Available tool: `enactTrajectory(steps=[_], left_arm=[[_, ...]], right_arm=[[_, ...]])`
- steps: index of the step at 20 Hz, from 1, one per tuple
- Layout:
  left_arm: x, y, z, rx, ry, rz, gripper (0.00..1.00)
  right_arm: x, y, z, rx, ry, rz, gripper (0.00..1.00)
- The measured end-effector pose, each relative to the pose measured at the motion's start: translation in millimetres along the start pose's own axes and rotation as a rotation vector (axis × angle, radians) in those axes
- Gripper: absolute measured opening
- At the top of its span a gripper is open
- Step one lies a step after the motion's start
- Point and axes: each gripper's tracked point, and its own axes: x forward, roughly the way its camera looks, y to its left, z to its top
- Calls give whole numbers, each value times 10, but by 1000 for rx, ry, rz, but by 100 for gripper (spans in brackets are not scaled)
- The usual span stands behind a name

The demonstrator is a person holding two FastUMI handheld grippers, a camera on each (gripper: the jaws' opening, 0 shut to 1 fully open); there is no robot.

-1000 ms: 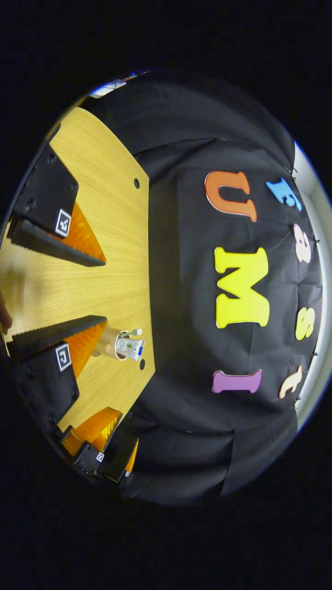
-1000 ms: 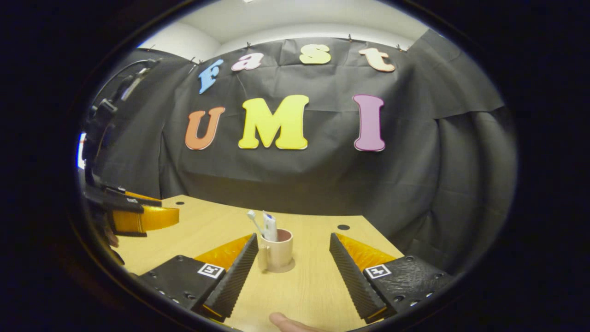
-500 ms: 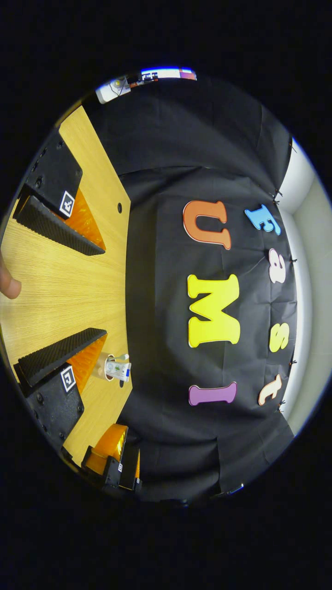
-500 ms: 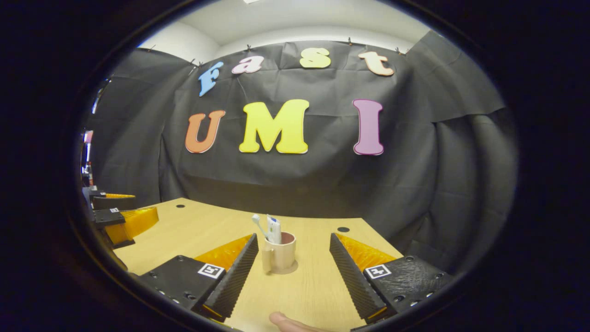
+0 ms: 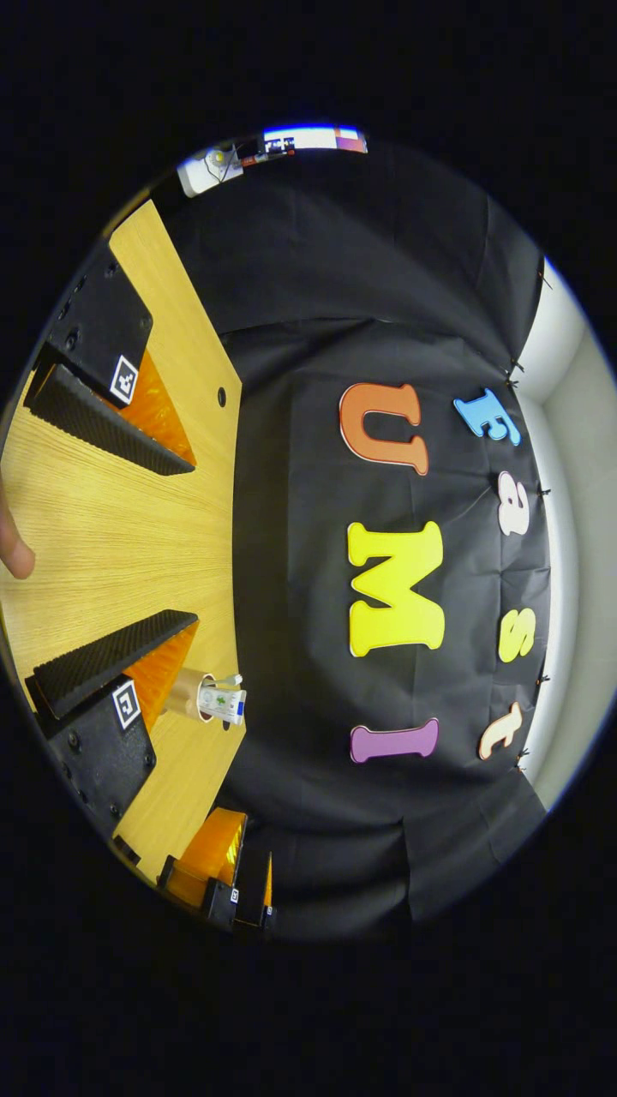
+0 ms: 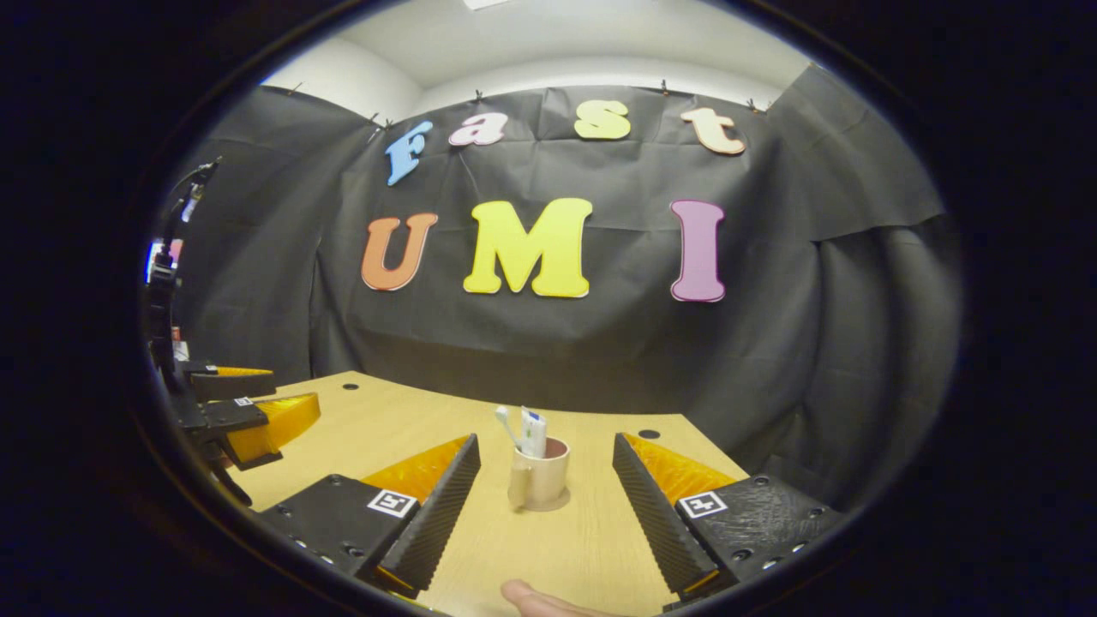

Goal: Put the toothbrush and toothpaste on the desktop into the cup, then pick up the cup and place it on the coaster on the desktop.

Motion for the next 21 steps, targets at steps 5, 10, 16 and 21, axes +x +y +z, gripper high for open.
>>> enactTrajectory(steps=[5,10,16,21], left_arm=[[-4,9,67,-1,-25,13,100],[40,-107,95,-14,-29,-4,100],[-6,-230,134,11,-42,-39,100],[-7,-248,108,33,-42,-46,100]], right_arm=[[45,-206,7,-8,-1,-54,96],[70,-310,2,10,7,-68,95],[73,-333,-6,4,9,-72,95],[75,-340,-2,1,9,-75,96]])
